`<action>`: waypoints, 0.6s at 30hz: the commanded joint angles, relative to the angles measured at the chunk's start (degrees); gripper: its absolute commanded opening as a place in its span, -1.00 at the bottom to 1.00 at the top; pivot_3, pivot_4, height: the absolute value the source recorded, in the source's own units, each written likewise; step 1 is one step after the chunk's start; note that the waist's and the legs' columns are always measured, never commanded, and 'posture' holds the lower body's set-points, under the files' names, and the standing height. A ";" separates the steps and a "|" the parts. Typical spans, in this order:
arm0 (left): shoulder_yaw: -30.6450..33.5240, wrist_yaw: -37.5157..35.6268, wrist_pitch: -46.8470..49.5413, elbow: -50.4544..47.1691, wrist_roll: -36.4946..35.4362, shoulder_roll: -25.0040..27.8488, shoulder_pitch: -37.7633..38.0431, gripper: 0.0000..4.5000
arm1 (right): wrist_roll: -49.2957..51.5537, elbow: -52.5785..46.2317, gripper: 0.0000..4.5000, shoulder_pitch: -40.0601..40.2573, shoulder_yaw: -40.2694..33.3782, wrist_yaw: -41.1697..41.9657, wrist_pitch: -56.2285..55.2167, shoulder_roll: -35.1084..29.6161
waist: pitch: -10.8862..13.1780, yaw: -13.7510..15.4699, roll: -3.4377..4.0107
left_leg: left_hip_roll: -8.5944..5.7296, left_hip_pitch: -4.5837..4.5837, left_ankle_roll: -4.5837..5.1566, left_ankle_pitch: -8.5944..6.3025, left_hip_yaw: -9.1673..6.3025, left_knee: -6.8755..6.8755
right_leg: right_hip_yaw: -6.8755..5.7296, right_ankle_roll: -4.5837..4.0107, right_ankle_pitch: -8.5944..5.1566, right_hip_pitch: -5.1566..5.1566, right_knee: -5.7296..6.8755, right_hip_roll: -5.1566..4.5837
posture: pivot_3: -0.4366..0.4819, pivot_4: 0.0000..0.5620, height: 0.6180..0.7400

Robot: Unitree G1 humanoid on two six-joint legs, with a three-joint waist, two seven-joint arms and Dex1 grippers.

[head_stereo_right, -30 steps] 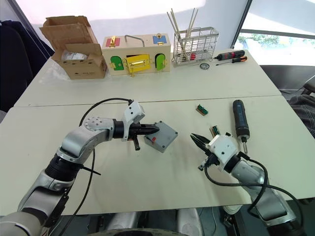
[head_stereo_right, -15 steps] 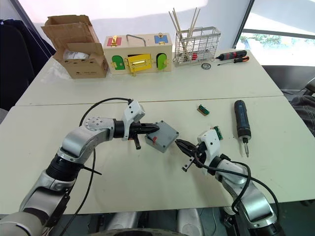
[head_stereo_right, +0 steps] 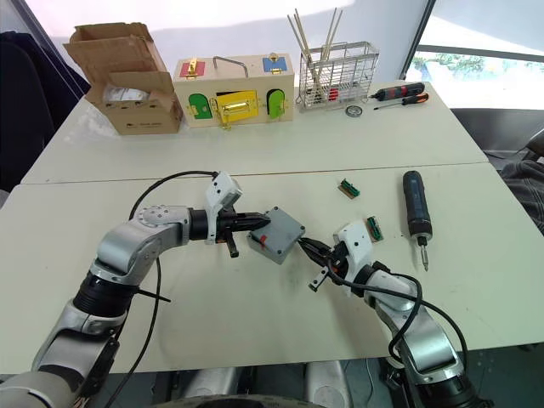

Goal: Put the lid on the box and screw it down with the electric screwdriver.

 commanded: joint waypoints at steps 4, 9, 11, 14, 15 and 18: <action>3.07 -0.30 2.28 -3.20 -4.07 0.12 1.02 -1.00 | -0.81 0.11 -0.96 -0.84 -0.70 0.38 -1.95 0.90 | 0.15 0.02 0.02 | -0.01 -0.08 -0.04 0.02 0.00 0.00 | 0.00 -0.01 0.01 -0.09 0.02 0.00 | -0.05 -0.47 0.90; 4.33 -0.19 1.68 -3.36 -5.41 -0.28 0.61 -1.00 | -1.35 0.90 -0.96 -1.19 -1.01 0.61 -2.16 0.73 | 0.36 0.02 0.01 | -0.01 -0.08 -0.05 0.03 0.00 0.00 | 0.00 -0.02 0.01 -0.09 0.02 0.00 | -0.05 -0.47 0.90; 4.39 0.05 1.71 -3.28 -5.59 -0.24 0.40 -1.00 | -1.54 1.11 -0.96 -1.25 -0.98 0.78 -2.18 0.65 | 0.44 0.03 0.01 | -0.01 -0.08 -0.05 0.03 0.00 0.00 | 0.00 -0.02 0.01 -0.09 0.02 0.00 | -0.05 -0.47 0.90; 4.97 -0.19 1.68 -3.50 -6.37 -0.06 0.23 -1.00 | -2.04 1.30 -0.96 -1.03 -0.95 0.95 -2.21 0.53 | 0.50 0.03 0.01 | -0.01 -0.08 -0.05 0.03 0.00 -0.01 | 0.00 -0.02 0.02 -0.10 0.02 0.00 | -0.05 -0.47 0.90; 5.13 -0.23 1.72 -3.63 -6.58 0.02 0.22 -1.00 | -2.13 1.30 -0.96 -0.94 -1.02 1.00 -2.23 0.54 | 0.54 0.01 0.02 | -0.01 -0.09 -0.05 0.03 0.00 -0.01 | 0.00 -0.02 0.02 -0.10 0.02 0.00 | -0.05 -0.47 0.90; 6.26 -0.22 1.65 -3.58 -7.35 0.25 0.38 -1.00 | -2.42 1.13 -0.96 -0.71 -1.48 1.05 -2.21 0.23 | 0.57 0.00 0.02 | -0.01 -0.09 -0.05 0.03 0.00 -0.01 | 0.00 -0.02 0.02 -0.11 0.02 0.00 | -0.05 -0.47 0.90</action>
